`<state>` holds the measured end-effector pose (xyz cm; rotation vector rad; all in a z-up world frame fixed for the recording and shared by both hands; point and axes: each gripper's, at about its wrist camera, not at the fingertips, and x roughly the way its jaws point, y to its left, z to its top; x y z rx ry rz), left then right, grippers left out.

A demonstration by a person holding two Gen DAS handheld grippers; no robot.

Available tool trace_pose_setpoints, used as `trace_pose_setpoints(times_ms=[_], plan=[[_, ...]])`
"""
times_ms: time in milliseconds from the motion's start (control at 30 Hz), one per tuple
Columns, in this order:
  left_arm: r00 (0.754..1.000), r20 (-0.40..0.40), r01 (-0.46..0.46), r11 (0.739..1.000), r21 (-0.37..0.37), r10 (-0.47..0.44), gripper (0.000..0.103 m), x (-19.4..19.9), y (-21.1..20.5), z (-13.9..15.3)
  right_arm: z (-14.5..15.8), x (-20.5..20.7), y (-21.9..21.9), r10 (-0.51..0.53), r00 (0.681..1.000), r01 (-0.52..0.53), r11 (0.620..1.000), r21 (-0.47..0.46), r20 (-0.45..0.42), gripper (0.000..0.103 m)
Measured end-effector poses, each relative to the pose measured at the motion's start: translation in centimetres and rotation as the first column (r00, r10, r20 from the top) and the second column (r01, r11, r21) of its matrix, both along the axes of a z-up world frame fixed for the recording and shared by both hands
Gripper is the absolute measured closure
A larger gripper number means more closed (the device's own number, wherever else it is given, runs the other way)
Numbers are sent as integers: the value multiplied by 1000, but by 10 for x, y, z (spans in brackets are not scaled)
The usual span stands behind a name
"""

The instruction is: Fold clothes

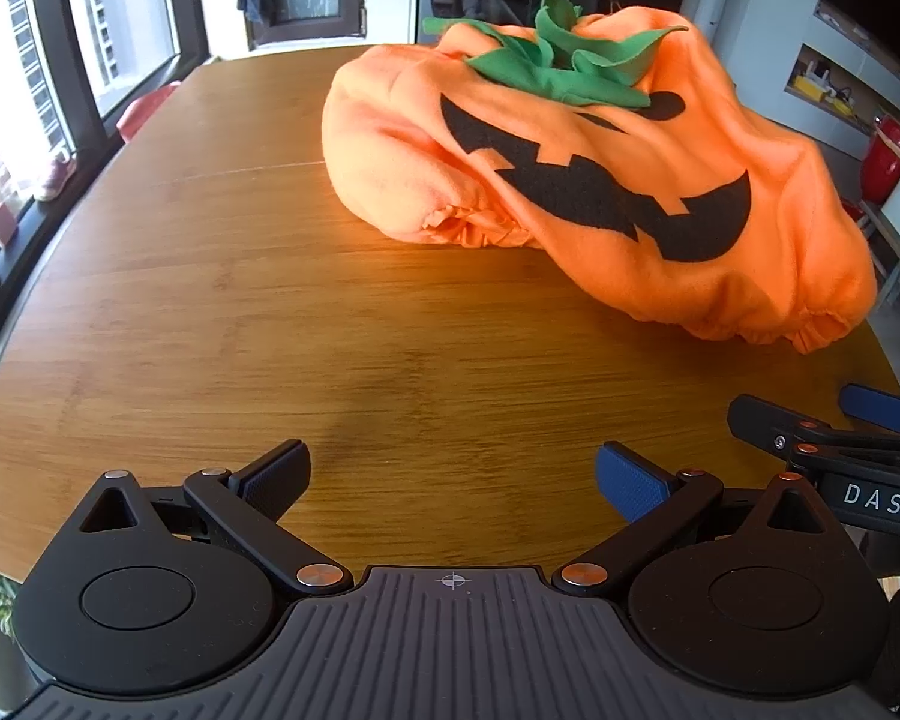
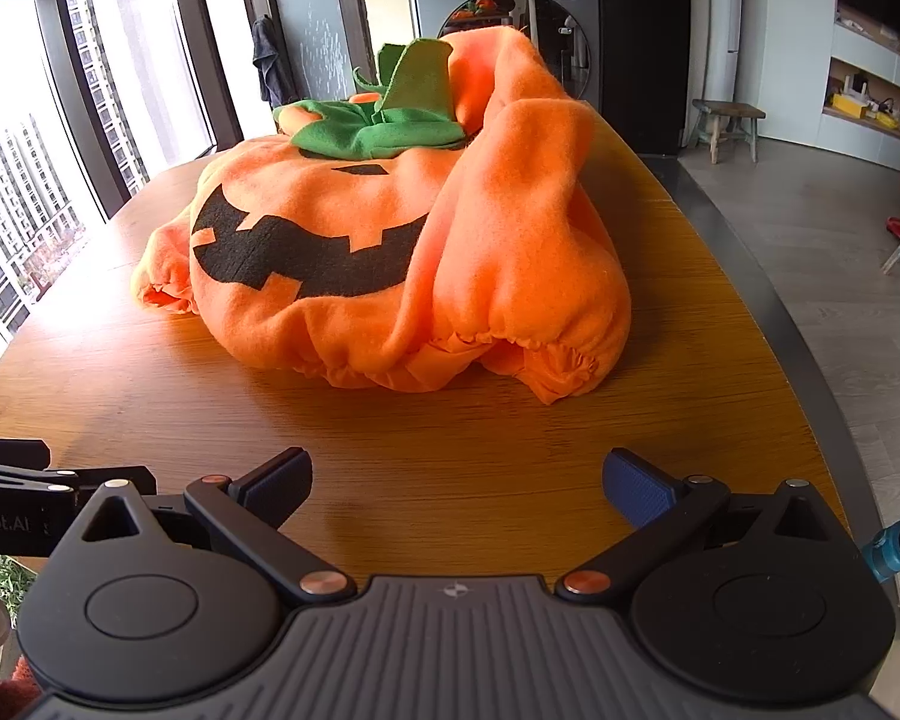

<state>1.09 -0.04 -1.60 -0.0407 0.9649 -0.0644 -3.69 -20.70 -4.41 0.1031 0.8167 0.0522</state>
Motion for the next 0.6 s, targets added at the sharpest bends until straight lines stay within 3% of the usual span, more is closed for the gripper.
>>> trace_pose_setpoints(times_ms=[500,600], plan=[[1000,-11,7,1000,-10,-7,0,2,1,-2,0,0,0,5,1000,-5,1000,-15,2,0],[1000,-5,7,1000,-6,-7,0,5,4,-2,4,-3,4,25,999,-21,997,-70,49,0]])
